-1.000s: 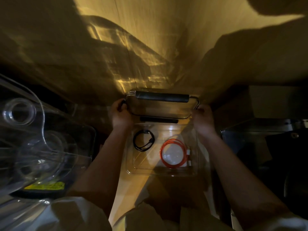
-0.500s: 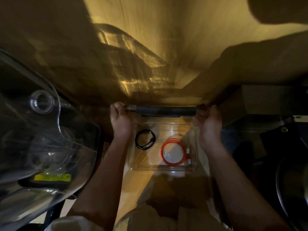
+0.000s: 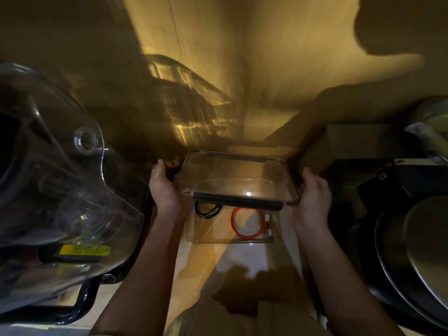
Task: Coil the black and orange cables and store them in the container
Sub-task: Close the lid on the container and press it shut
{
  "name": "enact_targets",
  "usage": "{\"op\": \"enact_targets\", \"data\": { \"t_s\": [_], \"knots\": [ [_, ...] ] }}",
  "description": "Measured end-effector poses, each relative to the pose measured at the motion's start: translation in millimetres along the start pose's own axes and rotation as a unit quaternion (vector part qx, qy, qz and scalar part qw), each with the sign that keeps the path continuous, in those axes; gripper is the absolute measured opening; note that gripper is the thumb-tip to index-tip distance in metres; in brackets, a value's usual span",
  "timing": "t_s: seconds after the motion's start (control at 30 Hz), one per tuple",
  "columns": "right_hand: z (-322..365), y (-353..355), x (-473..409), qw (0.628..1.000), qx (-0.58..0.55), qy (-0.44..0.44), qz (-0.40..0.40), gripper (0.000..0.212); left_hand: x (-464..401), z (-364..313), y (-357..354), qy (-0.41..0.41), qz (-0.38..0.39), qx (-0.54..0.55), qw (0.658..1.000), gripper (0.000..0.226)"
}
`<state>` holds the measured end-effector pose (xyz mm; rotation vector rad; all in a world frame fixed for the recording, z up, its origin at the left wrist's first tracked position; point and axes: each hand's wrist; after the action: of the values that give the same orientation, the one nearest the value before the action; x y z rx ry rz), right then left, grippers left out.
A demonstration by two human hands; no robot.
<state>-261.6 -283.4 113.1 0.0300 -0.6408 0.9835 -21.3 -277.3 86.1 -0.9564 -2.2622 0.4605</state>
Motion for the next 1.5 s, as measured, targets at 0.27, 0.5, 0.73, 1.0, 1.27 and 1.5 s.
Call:
{"op": "enact_targets", "data": {
  "t_s": [0.27, 0.5, 0.73, 1.0, 1.27, 1.5],
  "knots": [
    [-11, 29, -7, 0.998, 0.055, 0.032, 0.006, 0.020, 11, -4, 18, -0.034, 0.007, -0.149, 0.988, 0.029],
    [-17, 44, -7, 0.999, 0.028, 0.017, 0.042, 0.028, 23, -8, 30, 0.081, 0.060, -0.108, 0.989, 0.059],
    [-16, 51, 0, 0.987, -0.048, -0.063, 0.138, 0.030, 40, -12, 42, 0.243, 0.167, 0.053, 0.954, 0.042],
    [-25, 62, 4, 0.970, -0.067, -0.089, 0.214, 0.034, 48, -7, 59, 0.267, 0.188, 0.001, 0.945, 0.044],
    [-24, 78, 8, 0.950, -0.016, -0.113, 0.291, 0.044, 52, -11, 70, 0.288, 0.250, -0.083, 0.921, 0.051],
    [-20, 80, 9, 0.938, 0.110, -0.105, 0.310, 0.047, 45, -19, 80, 0.357, 0.291, -0.079, 0.884, 0.047]
  ]
}}
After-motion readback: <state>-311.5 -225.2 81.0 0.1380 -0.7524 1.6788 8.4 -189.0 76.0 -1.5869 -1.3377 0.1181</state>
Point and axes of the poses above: each hand's wrist, its own x-axis away from the middle knuckle, its own y-axis out of the back of the hand, z = x × y, and after that the axes turned 1 degree about z, right-handed
